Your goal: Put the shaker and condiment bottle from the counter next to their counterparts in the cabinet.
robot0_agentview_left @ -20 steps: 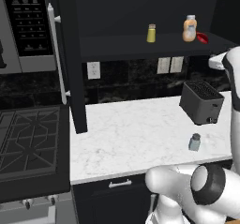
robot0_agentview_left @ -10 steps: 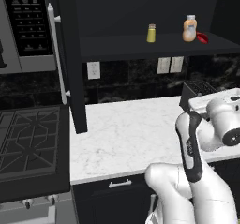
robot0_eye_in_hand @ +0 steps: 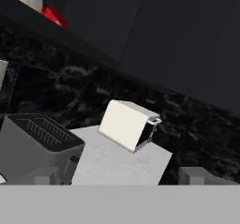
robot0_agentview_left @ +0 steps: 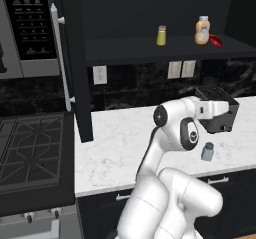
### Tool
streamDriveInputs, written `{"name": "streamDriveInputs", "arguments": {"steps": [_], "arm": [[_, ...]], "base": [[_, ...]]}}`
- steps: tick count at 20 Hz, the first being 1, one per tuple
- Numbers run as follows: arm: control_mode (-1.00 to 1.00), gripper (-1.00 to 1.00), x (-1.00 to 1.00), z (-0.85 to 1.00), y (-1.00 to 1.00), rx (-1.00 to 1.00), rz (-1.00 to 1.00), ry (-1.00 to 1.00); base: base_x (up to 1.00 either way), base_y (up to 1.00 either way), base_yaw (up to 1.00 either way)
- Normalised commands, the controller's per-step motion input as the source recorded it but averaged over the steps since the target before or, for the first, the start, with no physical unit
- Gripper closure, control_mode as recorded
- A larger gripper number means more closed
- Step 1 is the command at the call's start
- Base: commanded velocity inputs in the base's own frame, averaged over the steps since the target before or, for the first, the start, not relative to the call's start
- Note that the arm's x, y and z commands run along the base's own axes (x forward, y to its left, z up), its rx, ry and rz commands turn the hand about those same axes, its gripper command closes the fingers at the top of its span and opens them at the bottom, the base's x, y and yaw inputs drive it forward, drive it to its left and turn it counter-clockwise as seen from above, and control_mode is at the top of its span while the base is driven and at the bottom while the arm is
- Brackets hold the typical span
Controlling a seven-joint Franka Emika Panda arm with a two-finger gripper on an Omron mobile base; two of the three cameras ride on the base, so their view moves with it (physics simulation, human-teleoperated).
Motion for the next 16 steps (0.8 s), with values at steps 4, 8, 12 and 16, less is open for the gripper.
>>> {"name": "streamDriveInputs", "arguments": {"steps": [4, 8, 12, 16], "arm": [[-1.0, -1.0, 0.03, -0.65, 0.83, 0.3, -0.12, -0.09], [-1.0, -1.0, 0.0, -0.59, 0.18, 0.55, 0.06, -0.5], [-1.0, -1.0, -0.03, -0.29, -0.05, 0.3, 0.21, -0.49], [-1.0, -1.0, -0.01, -0.06, 0.0, -0.01, 0.18, 0.01]], "base": [[0.0, 0.0, 0.0], [0.0, 0.0, 0.0], [0.0, 0.0, 0.0], [0.0, 0.0, 0.0]]}}
